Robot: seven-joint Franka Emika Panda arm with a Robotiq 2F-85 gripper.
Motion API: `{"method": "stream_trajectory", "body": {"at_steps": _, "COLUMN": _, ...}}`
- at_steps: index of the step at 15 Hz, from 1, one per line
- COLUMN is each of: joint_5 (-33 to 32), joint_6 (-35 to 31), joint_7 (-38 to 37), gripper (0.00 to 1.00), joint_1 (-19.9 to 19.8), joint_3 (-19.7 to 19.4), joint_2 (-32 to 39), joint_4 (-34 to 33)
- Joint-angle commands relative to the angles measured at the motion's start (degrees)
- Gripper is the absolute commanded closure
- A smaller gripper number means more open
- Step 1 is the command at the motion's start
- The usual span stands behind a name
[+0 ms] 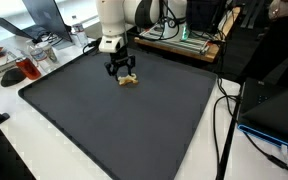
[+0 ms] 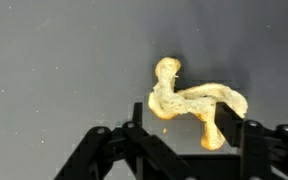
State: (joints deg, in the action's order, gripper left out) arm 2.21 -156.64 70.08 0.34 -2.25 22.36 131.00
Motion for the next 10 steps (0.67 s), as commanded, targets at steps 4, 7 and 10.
{"method": "stream_trajectory", "body": {"at_steps": 4, "joint_5": -5.17, "joint_6": 3.43, "joint_7": -3.87, "gripper": 0.34, "joint_1": -3.3, "joint_3": 2.79, "joint_2": 2.13, "joint_4": -2.75}}
{"method": "stream_trajectory", "body": {"at_steps": 7, "joint_5": -5.95, "joint_6": 4.08, "joint_7": -4.43, "gripper": 0.58, "joint_1": -3.59, "joint_3": 3.08, "joint_2": 2.76, "joint_4": -3.2}}
{"method": "stream_trajectory", "body": {"at_steps": 10, "joint_5": -6.54, "joint_6": 4.4, "joint_7": -4.88, "gripper": 0.79, "joint_1": -3.74, "joint_3": 3.25, "joint_2": 2.89, "joint_4": -3.35}}
